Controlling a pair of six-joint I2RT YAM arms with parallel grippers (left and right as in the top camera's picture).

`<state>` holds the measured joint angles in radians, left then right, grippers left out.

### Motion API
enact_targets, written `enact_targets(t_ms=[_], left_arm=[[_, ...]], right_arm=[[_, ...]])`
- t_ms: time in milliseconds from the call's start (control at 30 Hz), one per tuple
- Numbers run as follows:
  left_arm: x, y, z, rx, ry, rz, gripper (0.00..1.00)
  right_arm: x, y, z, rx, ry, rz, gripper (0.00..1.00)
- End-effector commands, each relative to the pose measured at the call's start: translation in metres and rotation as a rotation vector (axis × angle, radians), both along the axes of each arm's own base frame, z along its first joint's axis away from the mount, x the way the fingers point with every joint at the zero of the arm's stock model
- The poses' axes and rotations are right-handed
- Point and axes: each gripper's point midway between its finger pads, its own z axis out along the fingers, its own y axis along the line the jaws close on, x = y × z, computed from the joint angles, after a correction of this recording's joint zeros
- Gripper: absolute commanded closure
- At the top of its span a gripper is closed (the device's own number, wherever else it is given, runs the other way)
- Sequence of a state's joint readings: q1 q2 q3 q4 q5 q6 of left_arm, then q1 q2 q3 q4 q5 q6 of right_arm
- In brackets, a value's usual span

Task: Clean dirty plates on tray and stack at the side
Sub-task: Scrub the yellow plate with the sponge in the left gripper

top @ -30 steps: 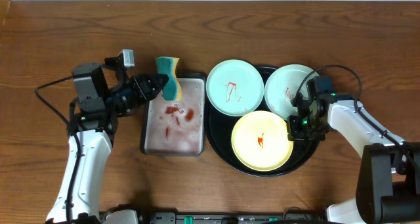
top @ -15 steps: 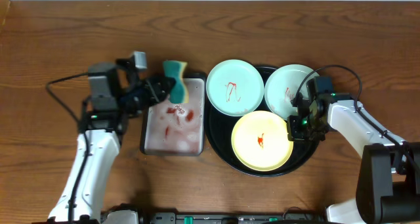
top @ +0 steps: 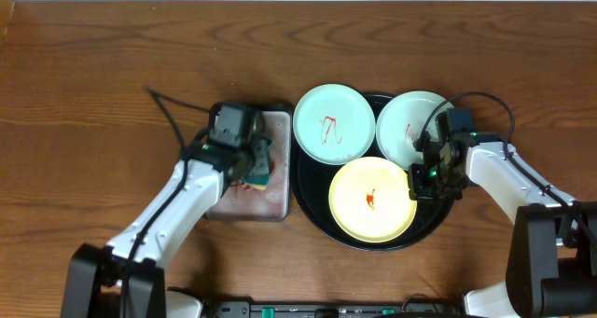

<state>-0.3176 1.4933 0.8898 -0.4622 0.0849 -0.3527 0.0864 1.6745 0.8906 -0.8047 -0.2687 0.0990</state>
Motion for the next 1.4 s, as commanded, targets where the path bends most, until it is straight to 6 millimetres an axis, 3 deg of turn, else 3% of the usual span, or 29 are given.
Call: enact_targets(t_ms=[0, 100, 233, 500, 567, 733, 900, 1000, 1133, 1233, 1367], left_arm=[[0.030, -0.010, 0.035, 0.062, -0.105, -0.043, 0.93], [0.028, -0.036, 0.044, 0.051, -0.133, -0.133, 0.93], [0.007, -0.080, 0.044, 0.030, -0.133, -0.239, 0.93], [-0.042, -0.195, 0.031, -0.202, -0.079, -0.353, 0.93], [-0.050, -0.215, 0.024, -0.230, -0.076, -0.370, 0.93], [-0.062, -0.244, 0.000, -0.270, -0.038, -0.349, 0.93], [-0.062, -0.252, -0.024, -0.242, -0.034, -0.360, 0.93], [-0.052, -0.231, -0.041, -0.119, -0.060, -0.337, 0.93], [-0.040, -0.195, -0.049, 0.056, -0.089, -0.309, 0.93], [-0.034, -0.179, -0.043, 0.118, -0.101, -0.332, 0.93], [-0.028, -0.189, -0.007, 0.049, -0.173, -0.341, 0.93]], right_arm=[[0.004, 0.000, 0.000, -0.014, -0.005, -0.012, 0.99], [0.004, 0.000, 0.000, -0.014, -0.005, -0.012, 0.99], [0.004, 0.000, 0.000, -0.014, -0.006, -0.012, 0.99], [0.004, 0.000, 0.000, -0.014, 0.001, -0.035, 0.99], [0.004, 0.000, 0.000, -0.014, 0.000, -0.035, 0.99], [0.003, 0.000, 0.000, -0.015, 0.003, -0.035, 0.99], [0.003, 0.000, 0.000, -0.014, 0.003, -0.035, 0.99], [0.003, 0.000, 0.000, -0.015, 0.006, -0.034, 0.99], [0.003, 0.000, 0.000, -0.015, 0.006, -0.035, 0.99], [0.003, 0.000, 0.000, -0.015, 0.006, -0.034, 0.99], [0.003, 0.000, 0.000, -0.015, 0.006, -0.034, 0.99]])
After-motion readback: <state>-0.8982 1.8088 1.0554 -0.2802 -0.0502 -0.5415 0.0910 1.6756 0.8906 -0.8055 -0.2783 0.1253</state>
